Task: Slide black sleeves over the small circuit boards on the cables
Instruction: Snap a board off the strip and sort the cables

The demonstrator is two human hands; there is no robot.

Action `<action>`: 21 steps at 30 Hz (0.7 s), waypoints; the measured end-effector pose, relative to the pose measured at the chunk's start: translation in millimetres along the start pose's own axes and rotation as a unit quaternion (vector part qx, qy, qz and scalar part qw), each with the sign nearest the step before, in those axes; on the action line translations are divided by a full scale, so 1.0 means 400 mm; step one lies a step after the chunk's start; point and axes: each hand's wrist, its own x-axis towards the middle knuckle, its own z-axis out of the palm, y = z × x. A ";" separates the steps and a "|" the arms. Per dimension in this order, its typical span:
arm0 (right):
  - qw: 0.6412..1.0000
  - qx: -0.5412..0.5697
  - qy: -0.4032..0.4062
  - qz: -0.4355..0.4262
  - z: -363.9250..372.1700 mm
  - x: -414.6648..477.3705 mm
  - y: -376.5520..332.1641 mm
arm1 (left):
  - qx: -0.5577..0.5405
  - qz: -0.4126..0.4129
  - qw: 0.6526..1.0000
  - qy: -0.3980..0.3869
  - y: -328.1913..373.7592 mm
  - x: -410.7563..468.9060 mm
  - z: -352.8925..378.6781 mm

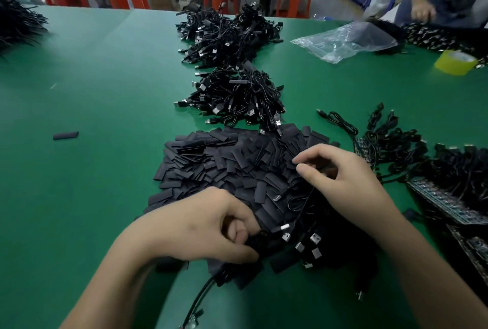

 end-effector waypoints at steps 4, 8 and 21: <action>0.953 0.211 -0.160 0.146 -0.013 0.007 -0.030 | -0.141 0.115 0.978 0.101 0.019 -0.020 -0.048; 0.850 0.315 -0.390 0.162 -0.006 0.008 -0.052 | -0.161 0.252 0.900 0.316 0.055 -0.009 -0.088; 0.953 0.274 -0.127 0.024 0.078 0.049 -0.065 | -0.057 0.147 0.862 0.482 -0.036 0.094 0.026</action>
